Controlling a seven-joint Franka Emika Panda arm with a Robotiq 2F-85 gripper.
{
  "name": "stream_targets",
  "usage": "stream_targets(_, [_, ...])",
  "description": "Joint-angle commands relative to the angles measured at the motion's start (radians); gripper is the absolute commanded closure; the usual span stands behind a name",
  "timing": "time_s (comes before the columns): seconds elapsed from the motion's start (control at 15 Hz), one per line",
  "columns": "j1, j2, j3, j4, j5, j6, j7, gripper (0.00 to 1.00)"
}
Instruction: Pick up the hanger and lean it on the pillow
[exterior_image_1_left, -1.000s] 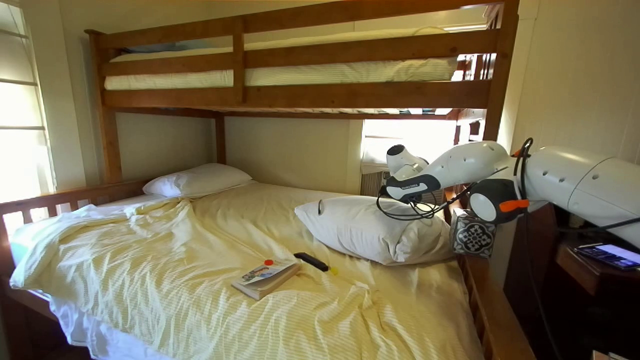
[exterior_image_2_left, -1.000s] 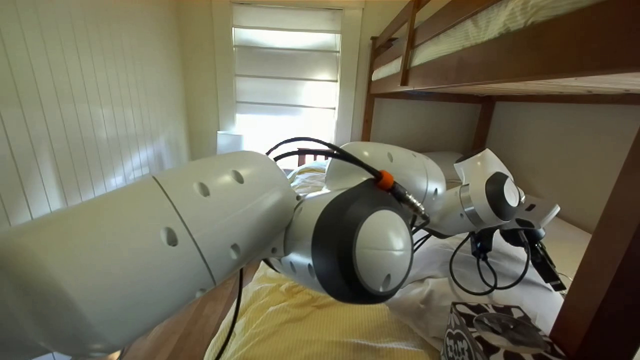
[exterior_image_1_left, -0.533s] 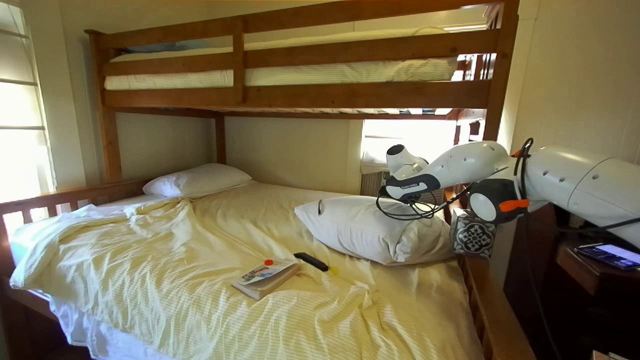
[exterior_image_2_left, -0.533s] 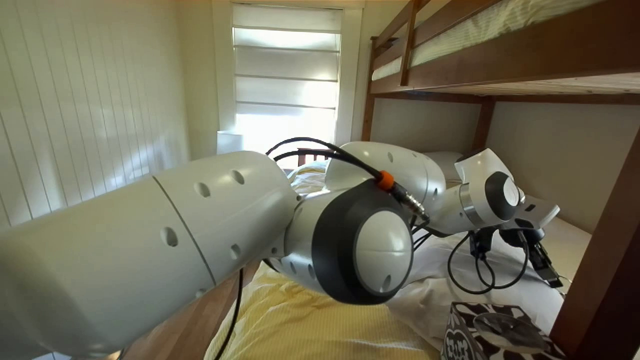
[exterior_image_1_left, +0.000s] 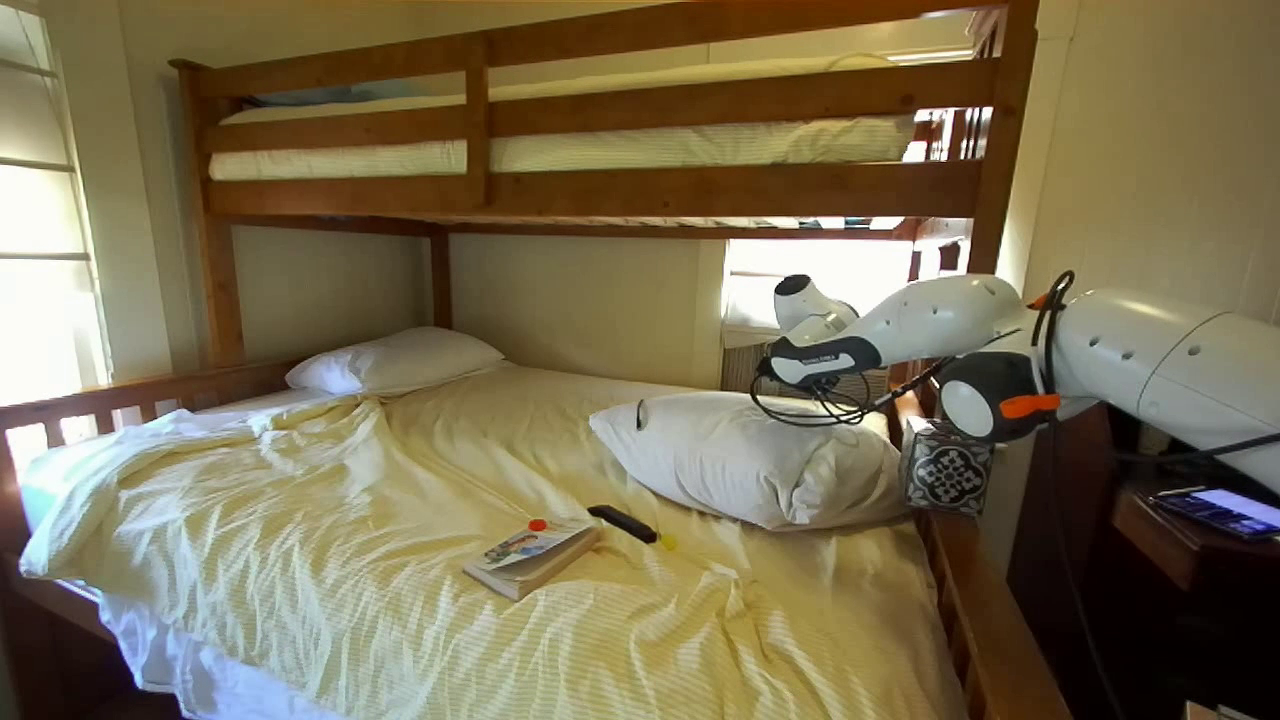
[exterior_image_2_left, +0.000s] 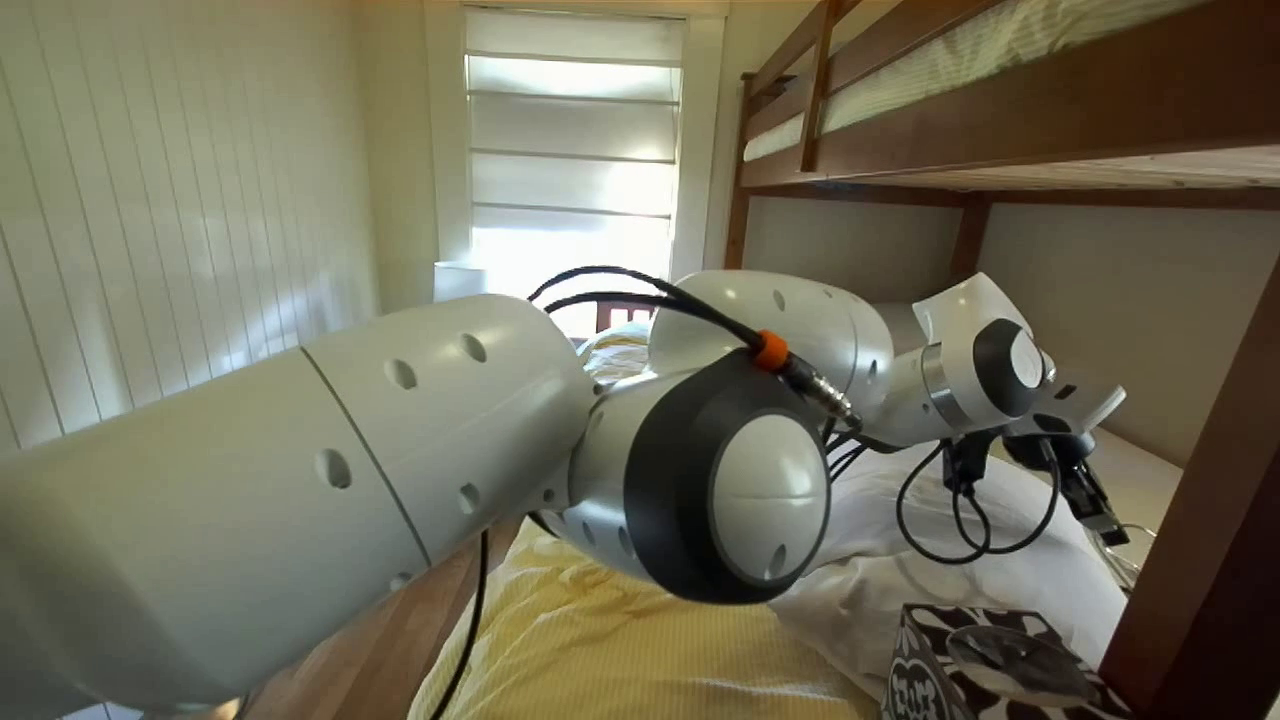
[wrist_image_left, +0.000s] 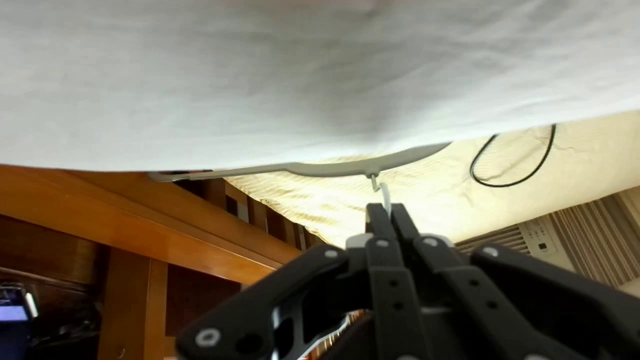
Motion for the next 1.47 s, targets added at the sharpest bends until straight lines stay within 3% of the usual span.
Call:
stream_targets(0.0, [-0.015,-0.056,0.047,0.023,0.042,0.037,-0.023,0.99])
stream_targets(0.33, [0.006,-0.131,0.165,0.013,0.051,0.169,-0.189,0.99])
stream_targets(0.67, [0.043,-0.195,0.330,-0.041,0.064,0.127,-0.379,0.99])
stream_targets(1.0, [0.068,-0.214,0.429,-0.049,0.043,0.129,-0.591,0.99])
stream_targets(1.13, [0.082,-0.221,0.439,-0.052,0.027,0.101,-0.644,0.99])
stream_targets(1.4, [0.093,-0.171,0.424,0.016,0.027,0.089,-0.622,0.96])
